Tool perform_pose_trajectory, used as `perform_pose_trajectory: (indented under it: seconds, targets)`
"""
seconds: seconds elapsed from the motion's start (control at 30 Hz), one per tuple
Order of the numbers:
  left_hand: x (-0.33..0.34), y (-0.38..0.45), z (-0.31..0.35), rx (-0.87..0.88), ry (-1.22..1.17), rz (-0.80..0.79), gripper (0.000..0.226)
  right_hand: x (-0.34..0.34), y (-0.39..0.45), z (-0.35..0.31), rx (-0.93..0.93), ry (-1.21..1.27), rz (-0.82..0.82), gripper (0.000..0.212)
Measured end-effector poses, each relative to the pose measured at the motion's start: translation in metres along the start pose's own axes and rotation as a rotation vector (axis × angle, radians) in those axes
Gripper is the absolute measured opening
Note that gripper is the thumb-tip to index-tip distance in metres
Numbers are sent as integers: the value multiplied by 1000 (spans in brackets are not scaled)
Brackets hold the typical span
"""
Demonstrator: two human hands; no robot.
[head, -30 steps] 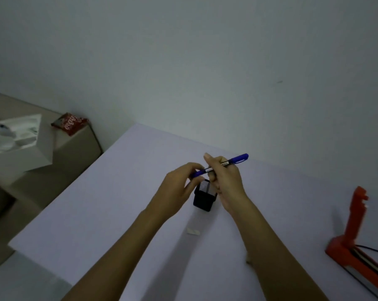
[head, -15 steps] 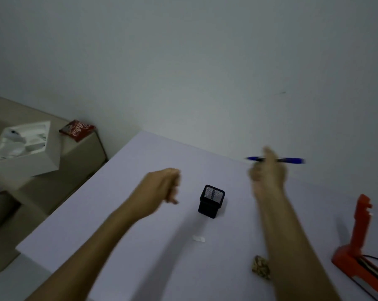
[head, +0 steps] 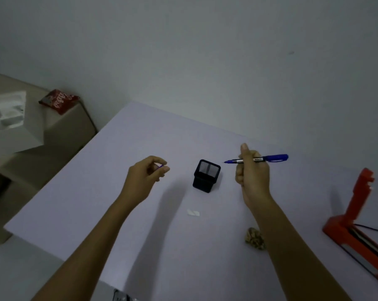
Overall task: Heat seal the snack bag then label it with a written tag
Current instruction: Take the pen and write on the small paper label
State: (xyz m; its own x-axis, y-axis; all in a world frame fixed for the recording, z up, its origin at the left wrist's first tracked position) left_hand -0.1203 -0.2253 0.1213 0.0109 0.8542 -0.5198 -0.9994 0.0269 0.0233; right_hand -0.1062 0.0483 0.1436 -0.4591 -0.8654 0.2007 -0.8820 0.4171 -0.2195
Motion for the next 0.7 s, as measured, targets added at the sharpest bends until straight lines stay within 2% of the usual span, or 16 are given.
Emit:
perform_pose_trajectory:
  seconds: [0.17,0.27,0.33,0.43,0.57,0.7]
  targets:
    - [55,18,-28,-91,34,-20,14,-1,3,34,-56,-176,-164,20]
    - [86,23,-63,-113,267,-76,14,-11,-7,74,-207,-453,-240,25]
    - [103,21,-92,-189,368,-114,13,-20,-17,110,-295,-672,-305,20]
    - [122,11,-123,-231,449,-173,9,-27,-36,169,-290,-972,-519,10]
    - [135,4,-143,-179,522,-202,9,-27,-46,214,-365,-1054,-709,40]
    - [139,-5,-142,-118,572,-121,20,-26,-45,237,-390,-1225,-808,39]
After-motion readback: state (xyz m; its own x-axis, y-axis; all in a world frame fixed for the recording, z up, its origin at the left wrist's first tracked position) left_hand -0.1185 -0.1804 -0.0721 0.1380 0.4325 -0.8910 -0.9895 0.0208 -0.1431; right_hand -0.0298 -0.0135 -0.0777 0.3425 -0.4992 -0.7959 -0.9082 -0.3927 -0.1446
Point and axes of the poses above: each hand's wrist, its own y-axis towards the middle knuckle, its own x-axis out of the palm, z = x × y, the point moved 5 cm from there along y, towards the middle knuckle, and after that the axes turned 4 degrees about y, right-handed, at the moved point
